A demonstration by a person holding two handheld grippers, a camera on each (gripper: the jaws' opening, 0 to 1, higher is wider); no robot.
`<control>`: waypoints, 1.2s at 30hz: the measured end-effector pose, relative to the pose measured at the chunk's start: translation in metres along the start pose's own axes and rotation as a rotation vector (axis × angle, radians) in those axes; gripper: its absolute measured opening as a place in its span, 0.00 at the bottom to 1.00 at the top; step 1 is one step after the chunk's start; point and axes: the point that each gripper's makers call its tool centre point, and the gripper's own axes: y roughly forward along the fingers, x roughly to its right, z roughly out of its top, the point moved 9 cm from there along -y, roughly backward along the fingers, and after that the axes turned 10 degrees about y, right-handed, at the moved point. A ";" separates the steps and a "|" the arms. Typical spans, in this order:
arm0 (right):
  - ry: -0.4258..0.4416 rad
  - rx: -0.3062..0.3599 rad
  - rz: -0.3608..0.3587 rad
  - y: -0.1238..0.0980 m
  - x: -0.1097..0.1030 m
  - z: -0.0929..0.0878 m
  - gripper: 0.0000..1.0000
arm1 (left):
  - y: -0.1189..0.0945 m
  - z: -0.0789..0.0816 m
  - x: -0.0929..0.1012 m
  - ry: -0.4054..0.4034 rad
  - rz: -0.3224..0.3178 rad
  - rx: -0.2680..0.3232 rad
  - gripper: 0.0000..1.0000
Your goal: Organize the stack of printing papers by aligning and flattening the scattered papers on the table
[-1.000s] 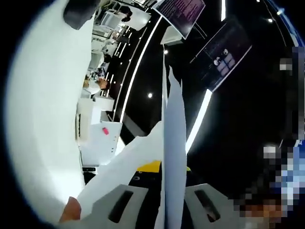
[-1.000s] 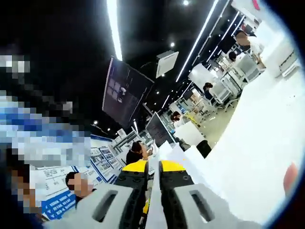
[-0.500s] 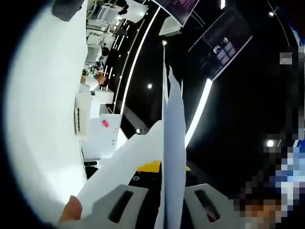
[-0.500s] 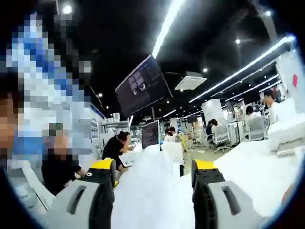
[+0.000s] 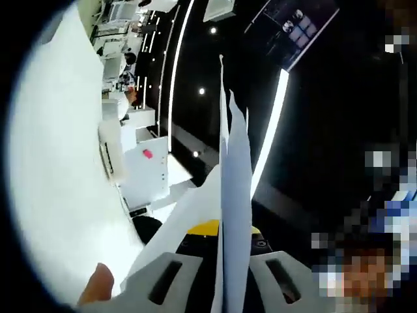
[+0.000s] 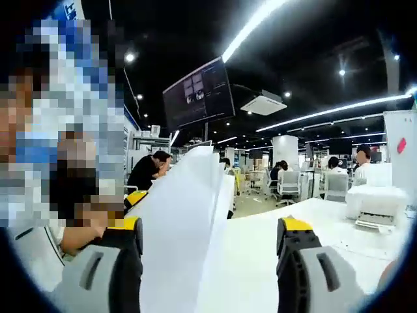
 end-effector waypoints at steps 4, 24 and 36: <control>0.014 -0.007 0.053 0.000 -0.004 -0.003 0.80 | 0.019 0.006 0.003 0.091 -0.037 -0.091 0.05; 0.059 0.010 0.143 0.000 0.004 -0.010 0.70 | 0.086 -0.002 0.016 0.609 -0.268 -0.481 0.06; 0.007 0.076 0.107 -0.020 0.011 0.008 0.70 | 0.088 0.001 -0.007 0.712 -0.360 -0.321 0.06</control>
